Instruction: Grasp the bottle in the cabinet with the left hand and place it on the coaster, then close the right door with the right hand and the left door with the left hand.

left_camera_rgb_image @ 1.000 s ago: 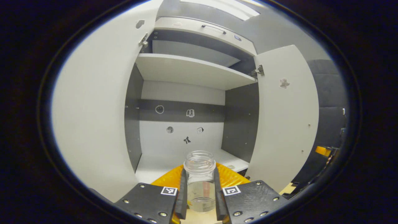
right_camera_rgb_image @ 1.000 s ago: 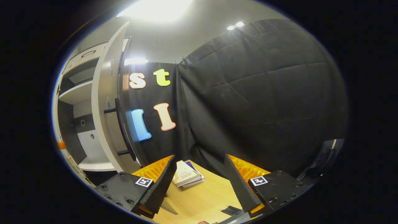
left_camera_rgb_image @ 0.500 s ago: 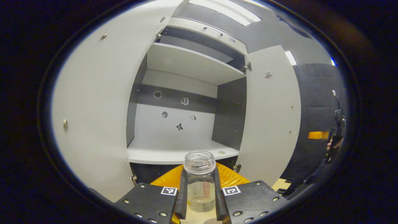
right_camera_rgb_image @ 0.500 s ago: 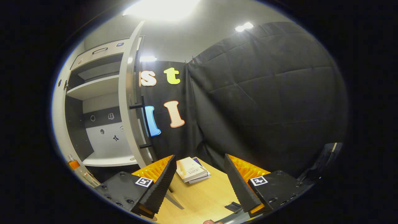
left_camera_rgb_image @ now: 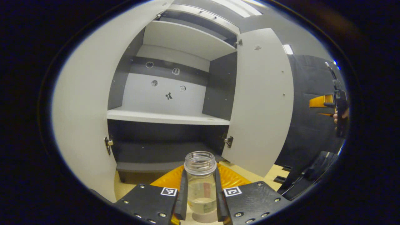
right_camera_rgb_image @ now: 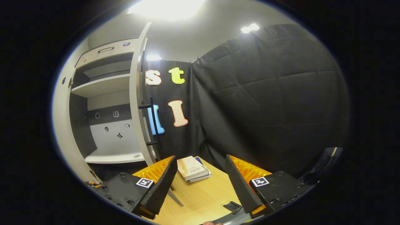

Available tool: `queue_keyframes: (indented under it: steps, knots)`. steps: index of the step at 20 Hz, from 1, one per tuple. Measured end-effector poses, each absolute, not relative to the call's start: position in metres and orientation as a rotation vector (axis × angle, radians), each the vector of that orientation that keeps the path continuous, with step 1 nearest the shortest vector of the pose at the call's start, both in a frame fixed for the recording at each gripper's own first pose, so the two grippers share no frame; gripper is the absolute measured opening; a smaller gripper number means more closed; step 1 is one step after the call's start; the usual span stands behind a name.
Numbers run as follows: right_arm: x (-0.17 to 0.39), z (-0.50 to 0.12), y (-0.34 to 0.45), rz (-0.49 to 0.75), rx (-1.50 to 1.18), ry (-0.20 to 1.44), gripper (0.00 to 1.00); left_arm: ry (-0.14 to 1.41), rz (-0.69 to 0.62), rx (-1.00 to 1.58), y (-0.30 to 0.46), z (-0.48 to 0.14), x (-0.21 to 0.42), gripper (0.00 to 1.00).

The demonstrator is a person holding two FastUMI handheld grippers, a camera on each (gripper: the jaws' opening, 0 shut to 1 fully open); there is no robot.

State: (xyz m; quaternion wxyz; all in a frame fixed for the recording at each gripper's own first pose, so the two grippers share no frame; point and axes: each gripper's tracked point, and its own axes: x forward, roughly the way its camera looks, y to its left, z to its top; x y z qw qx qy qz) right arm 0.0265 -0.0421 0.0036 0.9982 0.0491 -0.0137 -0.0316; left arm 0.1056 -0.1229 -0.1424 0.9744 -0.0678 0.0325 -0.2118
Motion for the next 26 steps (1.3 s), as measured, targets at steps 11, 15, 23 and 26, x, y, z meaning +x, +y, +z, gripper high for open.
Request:
queue_keyframes:
  steps: [11,15,23,26]
  knots:
    - [0.007,-0.020,-0.054,-0.062,0.062,0.032,0.98,0.189,-0.426,-0.043,-0.168,-0.235,0.108,0.40]
    - [0.003,-0.024,-0.060,-0.077,0.052,0.038,0.98,0.202,-0.425,-0.018,-0.175,-0.249,0.109,0.41]
    - [-0.003,-0.032,-0.067,-0.101,0.074,0.048,0.98,0.217,-0.410,-0.016,-0.177,-0.254,0.113,0.44]
    - [-0.003,-0.035,-0.063,-0.100,0.089,0.055,0.98,0.231,-0.413,-0.021,-0.174,-0.258,0.110,0.60]
